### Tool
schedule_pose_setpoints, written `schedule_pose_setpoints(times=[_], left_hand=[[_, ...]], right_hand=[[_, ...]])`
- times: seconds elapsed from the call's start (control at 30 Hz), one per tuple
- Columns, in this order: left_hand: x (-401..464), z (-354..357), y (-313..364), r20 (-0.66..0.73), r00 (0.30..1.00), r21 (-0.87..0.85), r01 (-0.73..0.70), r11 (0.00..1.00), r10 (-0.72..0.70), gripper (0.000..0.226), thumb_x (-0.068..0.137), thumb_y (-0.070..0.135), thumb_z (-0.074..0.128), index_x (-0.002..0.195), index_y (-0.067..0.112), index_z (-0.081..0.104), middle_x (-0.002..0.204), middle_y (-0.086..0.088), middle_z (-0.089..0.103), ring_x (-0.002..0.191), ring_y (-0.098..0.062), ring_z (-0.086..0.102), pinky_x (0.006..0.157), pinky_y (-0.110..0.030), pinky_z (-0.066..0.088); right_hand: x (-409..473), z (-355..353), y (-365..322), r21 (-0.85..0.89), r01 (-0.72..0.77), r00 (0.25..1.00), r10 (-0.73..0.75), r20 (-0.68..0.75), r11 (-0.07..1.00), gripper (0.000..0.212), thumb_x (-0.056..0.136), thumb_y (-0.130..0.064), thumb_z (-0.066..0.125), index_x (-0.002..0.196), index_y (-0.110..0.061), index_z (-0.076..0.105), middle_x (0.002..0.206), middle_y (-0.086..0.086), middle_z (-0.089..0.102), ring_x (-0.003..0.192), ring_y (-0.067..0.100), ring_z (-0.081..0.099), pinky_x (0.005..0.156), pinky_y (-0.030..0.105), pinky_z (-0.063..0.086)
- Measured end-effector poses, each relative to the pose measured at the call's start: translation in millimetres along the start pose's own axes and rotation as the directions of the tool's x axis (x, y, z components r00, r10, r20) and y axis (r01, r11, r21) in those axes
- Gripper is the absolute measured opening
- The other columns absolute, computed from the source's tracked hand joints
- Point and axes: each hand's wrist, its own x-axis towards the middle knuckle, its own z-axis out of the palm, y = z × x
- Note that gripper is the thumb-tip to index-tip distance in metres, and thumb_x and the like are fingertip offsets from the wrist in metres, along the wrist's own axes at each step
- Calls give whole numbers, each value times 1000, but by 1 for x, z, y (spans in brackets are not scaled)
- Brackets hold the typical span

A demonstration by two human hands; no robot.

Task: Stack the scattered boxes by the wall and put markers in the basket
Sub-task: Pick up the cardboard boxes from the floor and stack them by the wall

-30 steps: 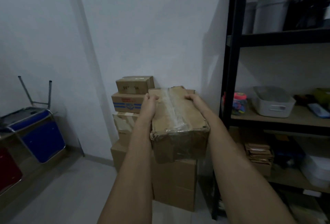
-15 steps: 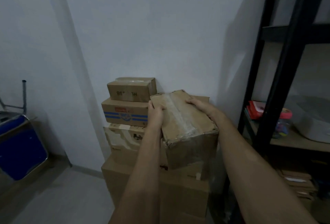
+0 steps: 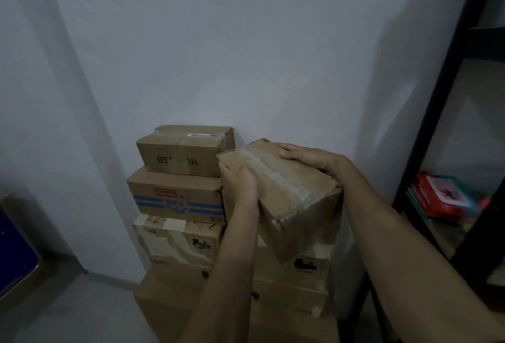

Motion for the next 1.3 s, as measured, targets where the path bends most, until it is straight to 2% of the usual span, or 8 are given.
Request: schedule_pose_setpoints(times=[0.23, 0.47, 0.67, 0.8, 0.97, 1.13, 1.2, 1.3], left_hand=[[34, 48, -14, -130, 987, -4, -96, 995, 95, 65, 101, 11, 37, 157, 21, 7, 163, -1, 15, 147, -23, 22, 120, -36, 22], [54, 61, -36, -184, 974, -11, -140, 990, 135, 64, 99, 18, 38, 156, 30, 10, 161, 4, 19, 146, -22, 26, 118, -42, 28], [52, 59, -34, -153, 924, 170, -325, 930, 351, 59, 101, 18, 34, 156, 20, 13, 164, 6, 8, 151, -15, 9, 122, -45, 15], [47, 51, -28, 90, 782, 410, -593, 693, 617, 56, 90, 26, 34, 145, 20, 43, 158, 8, 29, 151, -10, 4, 123, -43, -2], [56, 41, -24, 425, 690, 483, -720, 498, 586, 37, 92, 29, 40, 115, 27, 68, 128, 9, 63, 143, -11, 31, 122, -49, 1], [68, 32, -17, 597, 596, 451, -803, 389, 537, 40, 91, 43, 35, 106, 30, 70, 112, 11, 67, 110, -15, 57, 118, -51, 11], [74, 25, -18, 661, 535, 417, -845, 336, 526, 46, 89, 47, 33, 111, 29, 69, 119, 11, 66, 117, -15, 55, 114, -48, 15], [79, 15, -23, 719, 456, 387, -889, 243, 524, 47, 91, 47, 35, 118, 27, 67, 130, 11, 62, 129, -13, 47, 112, -44, 16]], right_hand=[[73, -41, 31, 30, 74, 991, -77, 105, 997, 57, 100, -49, 45, 153, -40, 27, 157, -9, 27, 136, 12, 37, 107, 27, 35], [103, -54, 53, 137, 120, 977, -142, 162, 983, 58, 96, -48, 50, 151, -40, 32, 151, -13, 37, 131, 3, 45, 105, 22, 40], [97, -56, 49, 145, 88, 985, -108, 136, 985, 52, 100, -42, 49, 149, -36, 37, 147, -10, 44, 128, 7, 50, 103, 23, 42], [85, -56, 41, 71, 2, 994, -10, 108, 997, 52, 96, -52, 52, 145, -34, 47, 142, -8, 53, 124, 12, 56, 110, 32, 41], [58, -47, 18, -211, -92, 984, 57, -167, 973, 50, 88, -67, 55, 125, -35, 66, 134, -9, 59, 118, 16, 58, 105, 35, 44], [22, -1, 16, -395, -277, 767, -46, -640, 876, 36, 93, -53, 51, 121, -36, 66, 128, -4, 64, 118, 24, 56, 105, 45, 39], [7, 30, 20, -383, -393, 604, -79, -793, 836, 36, 92, -51, 49, 121, -37, 65, 129, -1, 62, 121, 29, 52, 104, 44, 33], [-11, 83, 24, -264, -364, 379, -117, -918, 893, 36, 92, -51, 48, 117, -35, 68, 134, 0, 54, 127, 25, 42, 108, 41, 27]])
